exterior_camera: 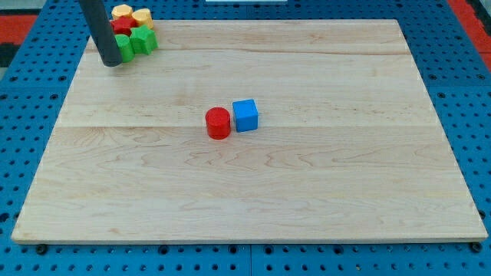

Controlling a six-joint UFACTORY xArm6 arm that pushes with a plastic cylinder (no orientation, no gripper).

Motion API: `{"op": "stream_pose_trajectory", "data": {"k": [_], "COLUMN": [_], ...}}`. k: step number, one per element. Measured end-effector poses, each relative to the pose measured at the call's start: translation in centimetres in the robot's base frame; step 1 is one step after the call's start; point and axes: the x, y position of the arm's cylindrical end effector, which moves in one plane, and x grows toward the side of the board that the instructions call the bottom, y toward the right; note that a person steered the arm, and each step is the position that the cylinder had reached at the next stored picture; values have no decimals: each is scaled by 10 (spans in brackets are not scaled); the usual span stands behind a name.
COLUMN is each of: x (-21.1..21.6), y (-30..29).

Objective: Move the green circle left to the green star

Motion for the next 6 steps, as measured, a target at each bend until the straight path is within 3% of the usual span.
{"op": "stream_pose_trajectory", "data": {"k": [2,3,4,5,6], "x": [0,21,103,195,232], "y": [7,2,-22,22,99]}}
